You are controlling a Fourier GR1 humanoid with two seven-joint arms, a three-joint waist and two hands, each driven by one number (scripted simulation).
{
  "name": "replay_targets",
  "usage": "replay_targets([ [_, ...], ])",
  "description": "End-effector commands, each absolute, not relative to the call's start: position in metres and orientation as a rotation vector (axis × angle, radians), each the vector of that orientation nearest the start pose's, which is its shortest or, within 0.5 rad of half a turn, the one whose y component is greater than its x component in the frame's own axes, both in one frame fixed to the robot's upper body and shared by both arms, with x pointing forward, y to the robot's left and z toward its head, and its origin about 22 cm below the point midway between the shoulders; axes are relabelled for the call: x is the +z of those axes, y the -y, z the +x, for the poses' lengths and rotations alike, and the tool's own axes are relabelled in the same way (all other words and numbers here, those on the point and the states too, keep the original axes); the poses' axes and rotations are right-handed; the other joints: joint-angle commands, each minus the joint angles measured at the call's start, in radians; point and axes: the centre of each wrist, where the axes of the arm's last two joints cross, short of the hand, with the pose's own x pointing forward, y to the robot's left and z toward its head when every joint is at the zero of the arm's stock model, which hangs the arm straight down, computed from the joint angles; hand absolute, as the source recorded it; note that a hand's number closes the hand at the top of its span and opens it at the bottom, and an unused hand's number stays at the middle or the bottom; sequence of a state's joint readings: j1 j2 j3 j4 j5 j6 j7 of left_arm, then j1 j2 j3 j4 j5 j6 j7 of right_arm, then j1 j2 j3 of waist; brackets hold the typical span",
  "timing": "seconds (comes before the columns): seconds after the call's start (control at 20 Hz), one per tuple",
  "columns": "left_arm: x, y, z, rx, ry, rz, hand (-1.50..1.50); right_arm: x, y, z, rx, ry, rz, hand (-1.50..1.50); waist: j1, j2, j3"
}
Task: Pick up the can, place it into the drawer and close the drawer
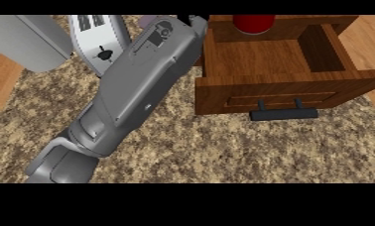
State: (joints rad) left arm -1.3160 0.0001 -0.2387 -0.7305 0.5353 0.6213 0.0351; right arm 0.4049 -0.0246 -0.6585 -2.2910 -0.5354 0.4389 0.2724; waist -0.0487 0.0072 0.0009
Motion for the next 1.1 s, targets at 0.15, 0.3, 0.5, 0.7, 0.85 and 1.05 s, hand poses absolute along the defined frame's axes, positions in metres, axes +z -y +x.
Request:
replay_targets([
  [0.15,0.215,0.015,0.412,0.064,1.697,-0.151,1.5,0.125,0.353,0.08,-0.097,1.788,-0.116,-1.5,-0.024,0.004,0.001],
  [0.3,0.206,0.014,0.415,0.046,1.689,-0.105,1.5,0.124,0.348,0.084,-0.127,1.799,-0.114,-1.5,-0.01,0.003,0.0],
  [0.5,0.209,0.018,0.418,0.036,1.675,-0.103,1.5,0.118,0.358,0.086,-0.124,1.794,-0.127,-1.5,-0.023,0.007,0.001],
  [0.7,0.184,0.013,0.419,0.017,1.654,-0.067,1.5,0.132,0.363,0.091,-0.115,1.815,-0.115,-1.5,-0.028,0.008,0.001],
  [0.85,0.178,0.015,0.417,0.012,1.648,-0.035,1.5,0.125,0.356,0.082,-0.091,1.82,-0.116,-1.5,-0.034,0.007,0.001],
  [1.05,0.172,0.015,0.417,0.039,1.632,0.015,-1.5,0.126,0.361,0.095,-0.106,1.811,-0.102,-1.5,-0.042,0.012,0.001],
])
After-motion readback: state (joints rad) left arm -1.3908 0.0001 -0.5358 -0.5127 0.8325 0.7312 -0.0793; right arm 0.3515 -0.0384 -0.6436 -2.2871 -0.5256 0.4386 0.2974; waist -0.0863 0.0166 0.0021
